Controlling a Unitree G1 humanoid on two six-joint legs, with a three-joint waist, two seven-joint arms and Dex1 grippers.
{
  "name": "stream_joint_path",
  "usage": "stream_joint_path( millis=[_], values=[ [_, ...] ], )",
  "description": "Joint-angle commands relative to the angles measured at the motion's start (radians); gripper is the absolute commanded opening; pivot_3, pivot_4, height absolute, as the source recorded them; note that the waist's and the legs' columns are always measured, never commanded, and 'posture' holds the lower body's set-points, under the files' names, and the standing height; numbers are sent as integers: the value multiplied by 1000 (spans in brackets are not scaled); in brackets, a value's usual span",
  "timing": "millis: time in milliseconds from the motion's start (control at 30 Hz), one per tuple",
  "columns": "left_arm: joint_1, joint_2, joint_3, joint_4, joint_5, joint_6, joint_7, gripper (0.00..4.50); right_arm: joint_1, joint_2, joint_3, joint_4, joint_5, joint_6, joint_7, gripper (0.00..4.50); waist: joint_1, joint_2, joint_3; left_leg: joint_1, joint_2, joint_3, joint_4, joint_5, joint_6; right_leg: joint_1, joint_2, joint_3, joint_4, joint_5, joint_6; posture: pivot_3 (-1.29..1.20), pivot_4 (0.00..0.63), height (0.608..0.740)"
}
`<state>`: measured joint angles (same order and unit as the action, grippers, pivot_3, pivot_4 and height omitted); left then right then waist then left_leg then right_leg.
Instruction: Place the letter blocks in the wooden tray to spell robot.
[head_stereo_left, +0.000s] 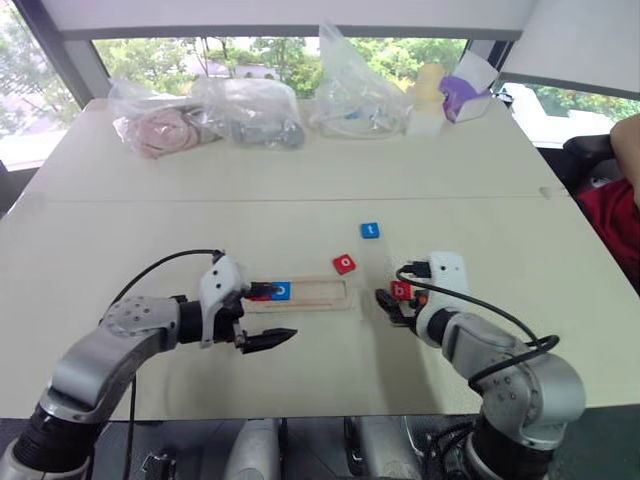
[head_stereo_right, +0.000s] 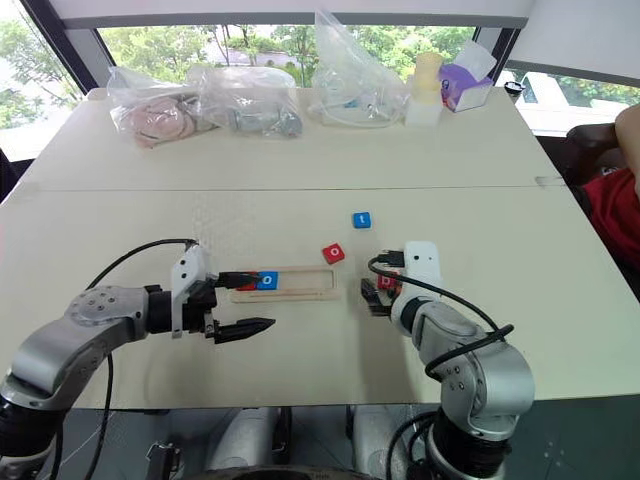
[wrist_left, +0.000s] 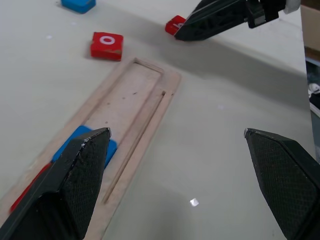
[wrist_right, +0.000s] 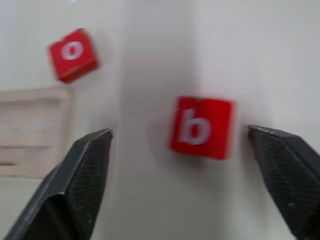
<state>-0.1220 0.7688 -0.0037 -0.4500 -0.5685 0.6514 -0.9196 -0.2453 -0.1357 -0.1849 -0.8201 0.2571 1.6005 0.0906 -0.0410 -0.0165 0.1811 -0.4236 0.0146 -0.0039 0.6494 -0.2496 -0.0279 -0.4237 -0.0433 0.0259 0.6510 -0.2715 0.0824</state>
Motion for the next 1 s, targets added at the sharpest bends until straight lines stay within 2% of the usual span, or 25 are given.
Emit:
stream_joint_path(
  millis=[33,67,100,200,333,500,867,967,1000],
  values=[
    [-35,47,82,24,-59,6,-64,4500,-25,-308,52,-17,64,-279,268,4465,0,0,1,0,0,0,0,0,0,0,0,0,0,0,0,0,150,735],
    [-57,51,78,45,-60,-3,-82,4500,1,-427,57,54,53,-460,405,4465,0,1,1,0,0,0,0,0,0,0,0,0,-1,0,0,0,150,735],
    [-75,51,72,58,-64,-5,-96,4500,23,-492,43,117,63,-593,508,4465,2,0,1,0,0,0,-1,0,0,1,0,0,-1,-1,1,0,150,735],
    [-134,46,10,70,-56,-5,-148,4500,54,-558,-20,350,162,-884,807,4465,2,-4,2,5,-1,1,-1,-1,1,8,3,-2,-4,-1,6,0,150,735],
    [-191,32,-48,75,-47,-7,-187,4500,44,-633,89,565,100,-1147,1014,4465,-1,-3,3,10,0,1,-2,-2,3,12,3,0,-3,-1,7,0,150,735],
    [-207,31,-74,75,-27,-15,-199,4500,-19,-652,201,813,10,-1379,1123,4465,0,-3,3,15,1,1,-1,-2,3,16,3,0,-2,-1,7,0,150,735],
    [-115,48,-61,111,46,-83,-174,4500,-146,-567,285,1109,-65,-1574,1146,4465,4,-3,3,15,1,1,-1,-2,3,16,1,0,-1,-1,7,0,150,735],
    [-108,49,-52,122,51,-88,-174,4500,-168,-553,293,1164,-69,-1593,1157,3622,6,-3,3,15,0,1,0,-2,3,16,1,0,-1,-1,7,0,150,735],
    [-106,50,-49,127,52,-91,-176,4500,-173,-550,294,1175,-71,-1598,1160,3126,7,-3,3,15,0,1,0,-2,3,16,1,0,-1,-1,7,0,150,735]
  ],
)
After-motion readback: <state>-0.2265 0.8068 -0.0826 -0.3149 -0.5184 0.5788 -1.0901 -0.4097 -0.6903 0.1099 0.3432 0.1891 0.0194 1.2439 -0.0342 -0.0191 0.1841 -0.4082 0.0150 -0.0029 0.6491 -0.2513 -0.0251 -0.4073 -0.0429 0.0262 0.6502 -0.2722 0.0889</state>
